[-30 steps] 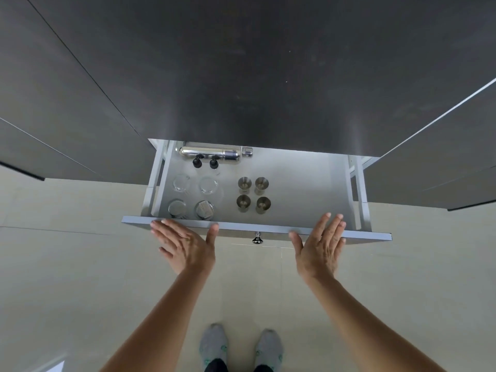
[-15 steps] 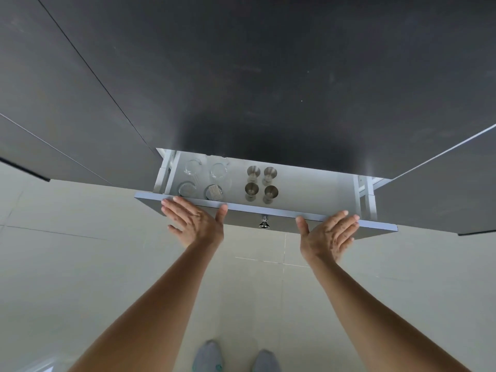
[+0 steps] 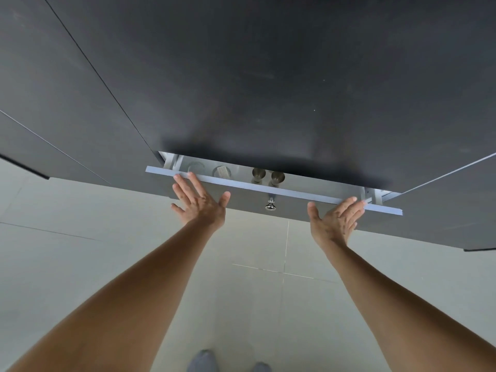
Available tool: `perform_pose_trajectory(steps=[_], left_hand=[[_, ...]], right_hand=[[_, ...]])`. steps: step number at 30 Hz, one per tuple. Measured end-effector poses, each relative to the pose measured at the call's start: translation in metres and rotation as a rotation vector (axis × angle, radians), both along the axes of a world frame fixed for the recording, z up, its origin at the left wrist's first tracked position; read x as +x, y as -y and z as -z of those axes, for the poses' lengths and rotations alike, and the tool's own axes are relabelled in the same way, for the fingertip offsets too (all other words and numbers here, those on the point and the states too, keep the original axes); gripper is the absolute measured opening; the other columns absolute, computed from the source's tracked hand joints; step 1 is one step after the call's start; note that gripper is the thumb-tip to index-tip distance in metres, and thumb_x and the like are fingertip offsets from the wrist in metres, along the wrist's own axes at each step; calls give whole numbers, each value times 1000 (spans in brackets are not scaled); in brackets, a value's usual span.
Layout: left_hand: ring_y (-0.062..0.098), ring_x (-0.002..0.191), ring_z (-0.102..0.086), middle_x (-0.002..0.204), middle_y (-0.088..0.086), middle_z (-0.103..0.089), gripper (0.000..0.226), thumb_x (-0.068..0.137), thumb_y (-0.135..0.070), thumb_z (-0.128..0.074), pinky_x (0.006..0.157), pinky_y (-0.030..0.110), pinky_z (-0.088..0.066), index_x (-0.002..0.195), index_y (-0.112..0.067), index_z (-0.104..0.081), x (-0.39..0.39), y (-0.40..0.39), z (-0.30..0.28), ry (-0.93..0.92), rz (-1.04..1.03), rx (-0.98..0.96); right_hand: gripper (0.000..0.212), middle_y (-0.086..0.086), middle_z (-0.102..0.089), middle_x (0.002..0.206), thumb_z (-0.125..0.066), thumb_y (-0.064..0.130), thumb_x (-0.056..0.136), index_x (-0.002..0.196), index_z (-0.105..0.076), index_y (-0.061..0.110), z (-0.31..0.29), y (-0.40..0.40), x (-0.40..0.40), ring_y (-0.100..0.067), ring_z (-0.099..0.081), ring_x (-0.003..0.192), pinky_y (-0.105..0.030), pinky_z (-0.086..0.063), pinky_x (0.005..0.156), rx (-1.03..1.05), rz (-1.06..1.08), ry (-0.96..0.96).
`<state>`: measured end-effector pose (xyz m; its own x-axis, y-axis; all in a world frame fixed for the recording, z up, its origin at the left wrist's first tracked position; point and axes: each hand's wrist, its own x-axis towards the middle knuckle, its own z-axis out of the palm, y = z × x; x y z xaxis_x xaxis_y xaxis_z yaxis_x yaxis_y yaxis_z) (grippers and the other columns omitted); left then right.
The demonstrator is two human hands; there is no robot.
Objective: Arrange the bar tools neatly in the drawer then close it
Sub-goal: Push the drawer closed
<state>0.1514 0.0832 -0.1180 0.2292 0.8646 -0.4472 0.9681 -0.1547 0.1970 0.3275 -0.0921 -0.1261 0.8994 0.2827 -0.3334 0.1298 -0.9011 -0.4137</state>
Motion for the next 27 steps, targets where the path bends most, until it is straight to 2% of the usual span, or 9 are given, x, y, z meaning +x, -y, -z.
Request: perform_pose_trajectory(steps=[6,12,18,23,27], left_hand=[[29,150,16,157,12,33,91,91,-66,-27,119,56,-8,150,-18,23,0,-14,0,-16,129,-39],[27,150,17,155,9,37,93,89,-69,-28,119,57,-5,149,-22,25,0,-28,-4,-10,201,-107],[27,150,18,157,4,35,90,88,-70,-29,118,58,-5,150,-28,21,-2,-38,-10,-21,223,-156],[29,149,18,161,1,25,82,92,-66,-27,118,59,-5,153,-27,12,-9,-41,-26,-3,298,-137],[29,149,19,161,3,25,77,94,-62,-24,119,57,-5,153,-25,10,-25,-19,-47,-27,393,-93]], right_hand=[[101,-16,22,157,-54,50,88,146,15,3,-1,9,14,-31,15,146,-46,-4,119,14,-169,-4],[109,-14,23,157,-57,54,84,145,20,6,0,11,16,-30,16,146,-50,-3,119,-89,-249,-2],[123,-8,31,155,-67,57,75,145,24,12,-8,8,27,-33,21,145,-50,0,118,-219,-287,-99],[117,-2,34,154,-64,57,77,146,23,19,-30,17,47,-32,26,143,-50,2,118,-310,-387,-188],[114,-4,34,154,-63,56,78,147,20,21,-58,33,39,-31,24,144,-51,-1,119,-308,-370,-208]])
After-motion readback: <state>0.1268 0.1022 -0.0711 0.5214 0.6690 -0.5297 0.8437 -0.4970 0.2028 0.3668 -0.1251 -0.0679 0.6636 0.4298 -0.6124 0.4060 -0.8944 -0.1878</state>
